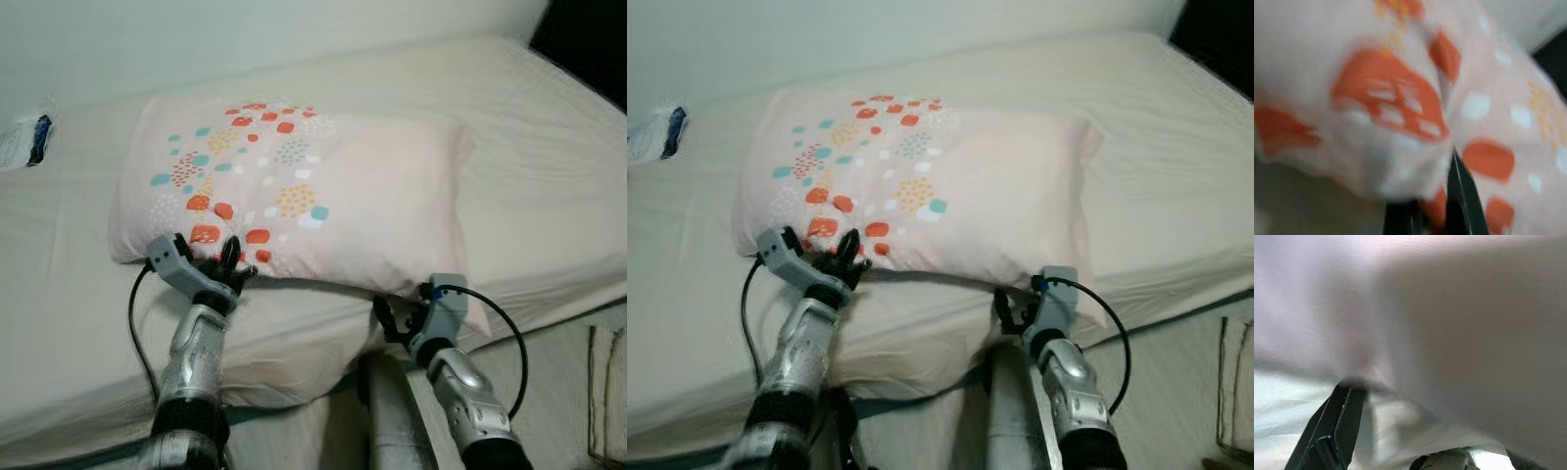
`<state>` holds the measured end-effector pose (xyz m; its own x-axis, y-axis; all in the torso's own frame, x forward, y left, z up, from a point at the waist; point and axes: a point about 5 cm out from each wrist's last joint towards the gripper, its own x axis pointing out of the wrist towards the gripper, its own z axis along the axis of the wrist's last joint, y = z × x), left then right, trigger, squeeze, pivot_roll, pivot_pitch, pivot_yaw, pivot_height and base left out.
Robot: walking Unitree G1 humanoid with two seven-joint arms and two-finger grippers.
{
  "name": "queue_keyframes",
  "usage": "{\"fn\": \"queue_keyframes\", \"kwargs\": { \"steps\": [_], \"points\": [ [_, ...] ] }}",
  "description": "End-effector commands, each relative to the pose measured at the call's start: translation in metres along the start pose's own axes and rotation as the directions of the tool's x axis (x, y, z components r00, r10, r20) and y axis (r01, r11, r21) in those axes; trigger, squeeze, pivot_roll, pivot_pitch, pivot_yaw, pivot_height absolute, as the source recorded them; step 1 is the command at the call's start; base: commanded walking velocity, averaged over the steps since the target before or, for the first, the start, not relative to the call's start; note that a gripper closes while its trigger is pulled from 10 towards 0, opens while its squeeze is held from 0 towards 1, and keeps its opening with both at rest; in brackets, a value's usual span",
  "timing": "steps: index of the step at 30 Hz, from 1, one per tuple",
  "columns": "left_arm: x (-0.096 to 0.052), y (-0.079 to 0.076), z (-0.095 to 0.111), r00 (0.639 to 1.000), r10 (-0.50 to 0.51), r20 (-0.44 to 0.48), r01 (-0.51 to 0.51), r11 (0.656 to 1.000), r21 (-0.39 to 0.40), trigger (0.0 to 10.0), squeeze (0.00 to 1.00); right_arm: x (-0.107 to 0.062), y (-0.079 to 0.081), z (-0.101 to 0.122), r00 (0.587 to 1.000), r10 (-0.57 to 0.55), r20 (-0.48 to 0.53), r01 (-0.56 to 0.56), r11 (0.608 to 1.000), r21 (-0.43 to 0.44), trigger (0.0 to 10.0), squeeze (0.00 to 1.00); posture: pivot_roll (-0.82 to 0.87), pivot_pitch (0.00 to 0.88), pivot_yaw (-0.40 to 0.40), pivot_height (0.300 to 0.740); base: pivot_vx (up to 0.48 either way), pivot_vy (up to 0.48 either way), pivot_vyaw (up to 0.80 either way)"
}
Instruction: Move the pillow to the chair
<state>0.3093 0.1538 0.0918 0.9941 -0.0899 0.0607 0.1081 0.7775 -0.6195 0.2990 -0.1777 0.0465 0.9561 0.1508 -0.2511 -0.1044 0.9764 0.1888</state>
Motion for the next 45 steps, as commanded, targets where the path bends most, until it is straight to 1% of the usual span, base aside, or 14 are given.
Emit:
{"fn": "queue_keyframes", "kwargs": {
  "steps": [1,5,9,17,18,19,20,32,36,37,39,41,42,45],
  "points": [
    [-0.025,0.006,-0.006,0.999,0.043,-0.025,-0.043,0.999,-0.012,0.0,0.00,0.008,0.006,0.017,0.996,0.026,0.083,-0.024,0.999,-0.026,10.0,0.00,-0.07,0.096,0.056,0.565,0.000,0.000,0.00],
    [-0.034,-0.001,-0.004,0.999,0.025,-0.044,-0.025,1.000,-0.013,0.0,0.00,0.010,0.006,0.017,0.996,0.028,0.085,-0.026,0.999,-0.027,10.0,0.00,-0.07,0.096,0.056,0.565,0.000,0.000,0.00],
    [-0.047,-0.026,0.011,0.997,-0.060,-0.047,0.061,0.998,0.035,0.0,0.00,0.014,0.006,0.021,0.994,0.025,0.105,-0.023,1.000,-0.019,10.0,0.00,-0.06,0.086,0.073,0.565,0.000,0.000,0.00],
    [-0.054,-0.036,0.015,0.989,-0.110,-0.099,0.121,0.986,0.117,0.0,0.00,0.015,0.006,0.022,0.993,0.025,0.116,-0.023,1.000,-0.019,10.0,0.00,-0.06,0.086,0.075,0.565,0.000,0.000,0.00],
    [-0.054,-0.035,0.015,0.987,-0.112,-0.116,0.130,0.979,0.157,10.0,0.17,0.015,0.004,0.021,0.993,0.021,0.115,-0.018,1.000,-0.022,10.0,0.00,-0.06,0.083,0.076,0.565,0.000,0.000,0.00],
    [-0.054,-0.035,0.015,0.987,-0.112,-0.116,0.130,0.979,0.157,10.0,0.17,0.015,0.004,0.021,0.993,0.021,0.115,-0.018,1.000,-0.022,10.0,0.00,-0.06,0.083,0.076,0.565,0.000,0.000,0.00],
    [-0.054,-0.036,0.014,0.984,-0.120,-0.130,0.142,0.975,0.171,10.0,1.00,0.015,0.004,0.021,0.993,0.017,0.114,-0.015,1.000,-0.024,10.0,0.00,-0.06,0.083,0.076,0.565,0.000,0.000,0.00],
    [-0.062,-0.029,0.016,0.973,-0.127,-0.191,0.172,0.956,0.239,10.0,1.00,0.016,0.005,0.019,0.994,0.016,0.111,-0.012,0.999,-0.034,10.0,0.00,-0.06,0.079,0.073,0.565,0.000,0.000,0.00],
    [-0.058,-0.006,0.026,0.973,-0.083,-0.214,0.154,0.927,0.343,10.0,1.00,0.015,0.009,0.016,0.994,0.051,0.098,-0.042,0.995,-0.096,10.0,0.00,-0.07,0.083,0.073,0.565,0.000,0.000,0.00],
    [-0.056,0.007,0.031,0.974,-0.056,-0.221,0.137,0.920,0.367,10.0,0.08,0.014,0.009,0.014,0.994,0.055,0.090,-0.046,0.994,-0.103,10.0,0.00,-0.07,0.089,0.074,0.565,0.000,0.000,0.00],
    [-0.055,0.015,0.035,0.974,-0.040,-0.224,0.125,0.916,0.380,10.0,0.08,0.014,0.009,0.012,0.995,0.056,0.085,-0.047,0.993,-0.105,10.0,0.00,-0.07,0.089,0.074,0.565,0.000,0.000,0.00],
    [-0.050,0.044,0.050,0.979,0.053,-0.199,0.036,0.907,0.419,10.0,0.00,0.013,0.007,0.010,0.996,0.045,0.081,-0.037,0.994,-0.104,10.0,0.00,-0.07,0.093,0.075,0.565,0.000,0.000,0.00],
    [-0.050,0.044,0.050,0.979,0.053,-0.199,0.036,0.907,0.419,10.0,0.00,0.013,0.007,0.010,0.996,0.045,0.081,-0.037,0.994,-0.104,10.0,0.00,-0.07,0.093,0.075,0.565,0.000,0.000,0.00],
    [-0.043,0.070,0.069,0.976,0.161,-0.149,-0.067,0.865,0.498,10.0,0.00,0.012,0.008,0.009,0.996,0.053,0.076,-0.044,0.991,-0.127,10.0,0.00,-0.08,0.097,0.076,0.565,0.000,0.000,0.00]
  ]
}}
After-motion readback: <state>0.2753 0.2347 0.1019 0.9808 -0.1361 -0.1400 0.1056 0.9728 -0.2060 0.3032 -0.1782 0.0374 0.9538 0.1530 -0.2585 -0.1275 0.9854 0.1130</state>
